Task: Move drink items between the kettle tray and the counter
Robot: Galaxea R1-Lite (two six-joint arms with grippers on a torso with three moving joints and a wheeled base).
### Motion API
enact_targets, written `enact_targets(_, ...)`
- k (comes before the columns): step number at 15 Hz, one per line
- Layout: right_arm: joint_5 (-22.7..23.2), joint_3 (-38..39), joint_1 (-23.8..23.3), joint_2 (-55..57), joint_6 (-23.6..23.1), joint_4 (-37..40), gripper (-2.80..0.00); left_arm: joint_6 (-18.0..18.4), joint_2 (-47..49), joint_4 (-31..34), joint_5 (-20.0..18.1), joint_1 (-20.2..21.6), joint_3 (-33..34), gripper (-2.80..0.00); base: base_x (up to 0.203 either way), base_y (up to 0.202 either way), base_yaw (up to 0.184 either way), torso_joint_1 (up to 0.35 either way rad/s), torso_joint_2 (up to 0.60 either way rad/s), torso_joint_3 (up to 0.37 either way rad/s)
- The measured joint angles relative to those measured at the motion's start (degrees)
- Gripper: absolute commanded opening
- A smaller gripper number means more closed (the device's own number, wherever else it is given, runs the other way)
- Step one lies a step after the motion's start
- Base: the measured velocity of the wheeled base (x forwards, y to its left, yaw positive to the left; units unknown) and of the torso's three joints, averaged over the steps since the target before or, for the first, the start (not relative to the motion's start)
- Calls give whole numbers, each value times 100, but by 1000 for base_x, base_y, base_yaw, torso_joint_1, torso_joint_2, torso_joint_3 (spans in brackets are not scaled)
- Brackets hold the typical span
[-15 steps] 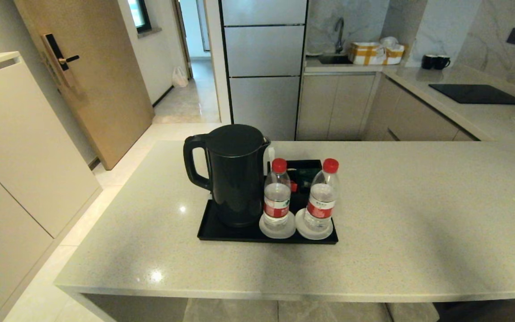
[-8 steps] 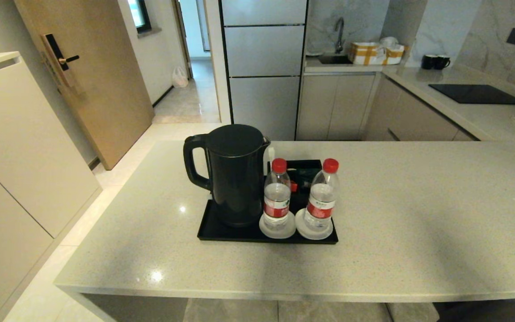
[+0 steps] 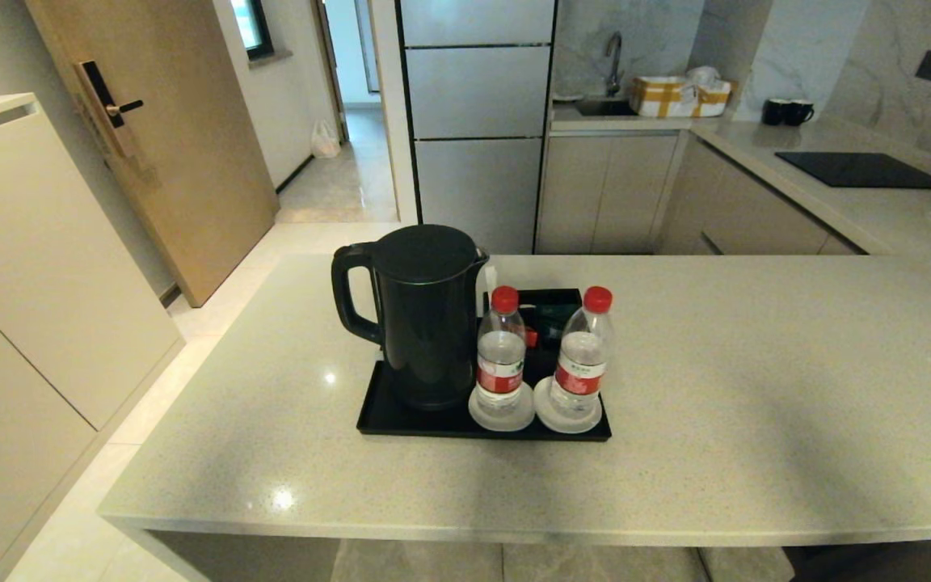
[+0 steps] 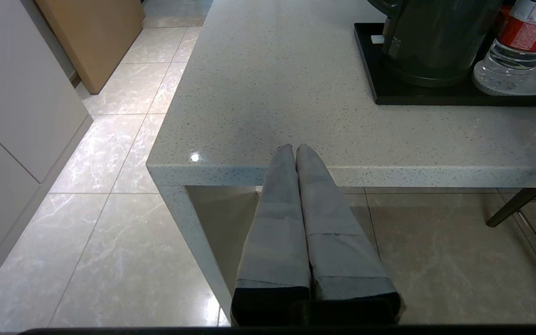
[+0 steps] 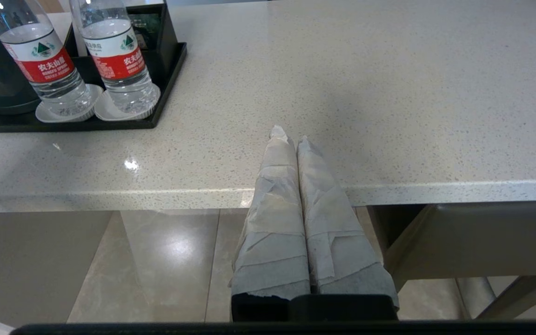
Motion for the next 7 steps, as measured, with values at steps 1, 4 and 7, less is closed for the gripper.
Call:
enact_targets(1,0,0,0,0,4,2,-280,-1,0,0,1,0,0,-280,0,0,0,0,0,0)
enact_targets(4,6,0,-2,0,1,2,-280,1,0,0,2,0,0,-280,0,0,0,0,0,0)
enact_targets(7,7,-2,0,0,2,2,-280,2,0,2,1,0,0,-280,0,0,0,0,0,0)
